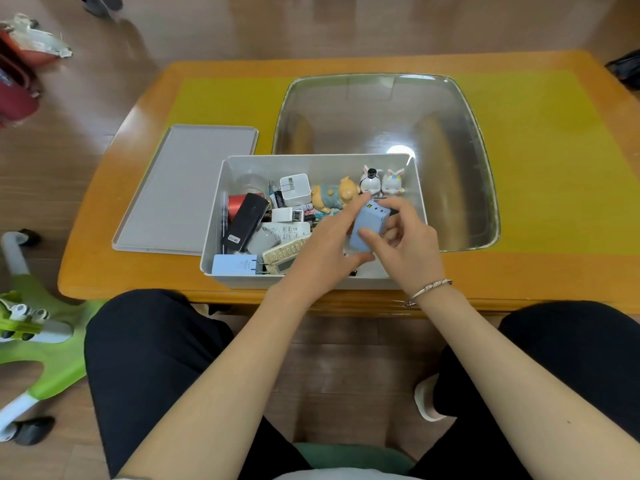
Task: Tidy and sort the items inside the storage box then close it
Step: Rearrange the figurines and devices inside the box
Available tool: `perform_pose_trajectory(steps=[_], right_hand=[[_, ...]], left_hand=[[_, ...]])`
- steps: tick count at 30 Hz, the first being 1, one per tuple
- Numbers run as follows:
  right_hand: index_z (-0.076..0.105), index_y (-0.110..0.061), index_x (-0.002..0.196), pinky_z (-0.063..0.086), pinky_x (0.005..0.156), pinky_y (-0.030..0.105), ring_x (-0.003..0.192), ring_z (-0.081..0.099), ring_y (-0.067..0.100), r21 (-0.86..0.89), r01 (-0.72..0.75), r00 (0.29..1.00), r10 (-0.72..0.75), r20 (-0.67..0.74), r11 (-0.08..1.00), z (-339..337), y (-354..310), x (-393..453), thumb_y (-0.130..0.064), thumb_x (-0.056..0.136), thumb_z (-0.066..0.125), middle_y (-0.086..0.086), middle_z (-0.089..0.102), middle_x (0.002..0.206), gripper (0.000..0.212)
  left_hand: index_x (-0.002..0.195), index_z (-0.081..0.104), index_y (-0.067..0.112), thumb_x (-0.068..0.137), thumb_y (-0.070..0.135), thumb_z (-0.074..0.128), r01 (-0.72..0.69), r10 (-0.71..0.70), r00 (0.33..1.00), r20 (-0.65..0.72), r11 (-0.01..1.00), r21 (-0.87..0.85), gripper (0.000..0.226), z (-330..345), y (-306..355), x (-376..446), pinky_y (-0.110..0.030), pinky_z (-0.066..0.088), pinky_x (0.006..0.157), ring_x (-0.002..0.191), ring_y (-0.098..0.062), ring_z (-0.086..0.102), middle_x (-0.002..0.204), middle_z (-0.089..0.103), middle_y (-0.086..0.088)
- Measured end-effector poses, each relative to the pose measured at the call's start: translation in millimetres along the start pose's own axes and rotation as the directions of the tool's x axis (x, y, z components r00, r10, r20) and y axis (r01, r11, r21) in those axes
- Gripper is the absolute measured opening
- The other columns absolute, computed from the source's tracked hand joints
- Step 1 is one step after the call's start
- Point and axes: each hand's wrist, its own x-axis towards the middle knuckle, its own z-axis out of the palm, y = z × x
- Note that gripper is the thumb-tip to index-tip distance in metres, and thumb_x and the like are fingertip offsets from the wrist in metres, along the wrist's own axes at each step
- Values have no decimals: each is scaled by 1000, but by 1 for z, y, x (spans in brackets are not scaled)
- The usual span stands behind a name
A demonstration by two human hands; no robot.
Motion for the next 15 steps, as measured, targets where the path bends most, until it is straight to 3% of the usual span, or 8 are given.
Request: perform_pose_trajectory(steps=[3, 5, 8, 13, 15], right_hand=[[55, -18, 111, 41, 57, 4, 61, 54, -4, -36, -6, 1000, 6, 0, 999, 1, 0, 0, -37, 74, 76, -20, 48, 64, 47], [58, -16, 112, 42, 58, 4, 56, 53, -2, -37, 9, 1000, -9, 3, 999, 0, 0, 0, -36, 74, 76, -19, 50, 64, 47], [60, -12, 116, 43, 61, 2, 59, 56, -3, -16, 53, 998, -53, 16, 998, -1, -1, 0, -30, 78, 74, -17, 55, 70, 45], [60, -13, 120, 50, 64, 11, 66, 61, 2, 7, 54, 993, -55, 105, 999, -4, -3, -2, -24, 87, 64, -11, 63, 85, 35], [61, -11, 117, 48, 70, 17, 75, 58, 8, -73, 127, 988, -120, 97, 989, -8, -4, -1, -16, 87, 64, -5, 65, 89, 30]], left_hand=[[147, 28, 35, 77, 21, 79, -67, 65, 998, 25, 995, 70, 88, 2, -2, -1, -13, 32, 96, 122, -5, 42, 143, 44, 5], [141, 37, 30, 76, 19, 78, -55, 55, 998, 4, 998, 39, 78, 1, -2, -1, -17, 40, 92, 112, -4, 47, 136, 48, 6], [130, 40, 39, 76, 15, 76, 17, -21, 999, -48, 995, -100, 69, -5, 0, -2, -13, 48, 69, 85, 5, 52, 117, 46, 12], [131, 38, 27, 76, 12, 75, 103, -112, 993, -41, 978, -179, 68, -6, 2, -1, -9, 46, 62, 79, 1, 57, 115, 48, 2], [127, 38, 26, 74, 12, 75, 134, -139, 990, -16, 973, -186, 66, -8, 1, 1, -10, 47, 61, 76, 1, 58, 111, 52, 0]])
